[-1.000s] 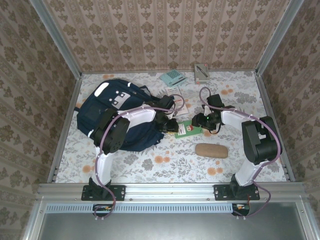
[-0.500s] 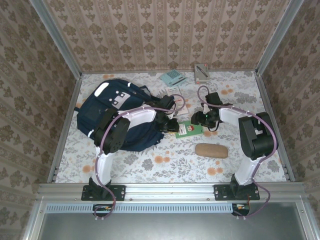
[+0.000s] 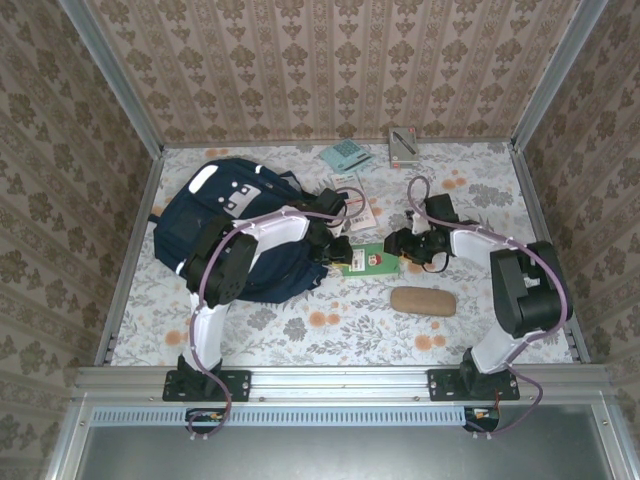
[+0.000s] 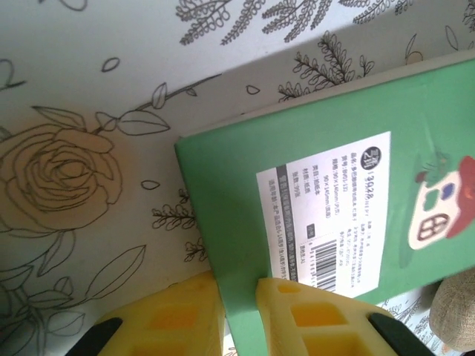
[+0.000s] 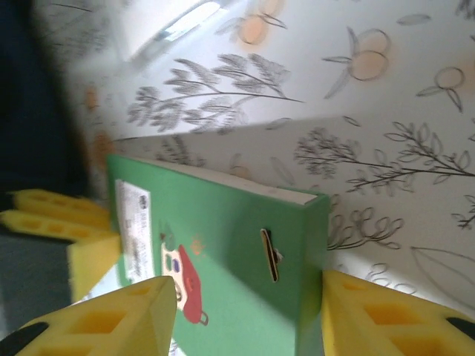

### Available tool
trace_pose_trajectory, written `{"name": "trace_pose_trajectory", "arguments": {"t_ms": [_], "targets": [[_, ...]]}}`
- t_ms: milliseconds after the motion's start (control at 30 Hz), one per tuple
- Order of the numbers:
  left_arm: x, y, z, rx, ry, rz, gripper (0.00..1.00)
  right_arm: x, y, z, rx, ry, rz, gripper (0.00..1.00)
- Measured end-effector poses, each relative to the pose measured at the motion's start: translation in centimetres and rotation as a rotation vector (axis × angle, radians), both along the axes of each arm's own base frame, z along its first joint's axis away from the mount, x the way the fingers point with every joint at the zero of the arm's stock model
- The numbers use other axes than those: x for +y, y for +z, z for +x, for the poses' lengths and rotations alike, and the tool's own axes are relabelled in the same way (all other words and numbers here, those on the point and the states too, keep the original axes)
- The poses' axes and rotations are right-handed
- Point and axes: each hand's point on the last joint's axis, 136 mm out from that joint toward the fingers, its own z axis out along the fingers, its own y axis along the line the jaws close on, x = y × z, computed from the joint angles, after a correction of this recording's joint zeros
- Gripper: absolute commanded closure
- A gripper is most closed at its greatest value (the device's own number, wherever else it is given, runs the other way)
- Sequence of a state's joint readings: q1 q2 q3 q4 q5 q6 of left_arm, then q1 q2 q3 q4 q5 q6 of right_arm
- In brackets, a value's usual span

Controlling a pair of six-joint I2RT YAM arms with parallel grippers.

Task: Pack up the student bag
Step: Pick up the book from the center of the table.

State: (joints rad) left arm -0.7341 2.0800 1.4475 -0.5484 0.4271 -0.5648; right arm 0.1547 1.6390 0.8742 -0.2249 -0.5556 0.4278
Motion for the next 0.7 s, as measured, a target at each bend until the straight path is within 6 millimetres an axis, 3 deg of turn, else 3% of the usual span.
{"name": "trace_pose_trajectory", "arguments": {"t_ms": [100,200,367,567,700], "targets": [[0.2,0.0,0.0,0.004,-0.002,0.002,0.8,0.3,1.6,0.1,-0.034,0.007,0.04,0.52],[0.3,0.0,-0.1,0.006,-0.004,0.004,0.8,0.4,1.9,0.3,-0.039,0.006,0.06,0.53],[0.4,0.0,-0.1,0.005,-0.003,0.008,0.8,0.4,1.2,0.5,-0.018,0.005,0.059,0.55],[0.7,0.0,-0.2,0.01,0.0,0.023,0.8,0.5,-1.3,0.3,0.061,-0.005,0.062,0.6],[1.1,-0.1,-0.3,0.018,0.003,0.035,0.8,0.9,-0.7,0.9,0.042,-0.026,0.106,0.6]]}}
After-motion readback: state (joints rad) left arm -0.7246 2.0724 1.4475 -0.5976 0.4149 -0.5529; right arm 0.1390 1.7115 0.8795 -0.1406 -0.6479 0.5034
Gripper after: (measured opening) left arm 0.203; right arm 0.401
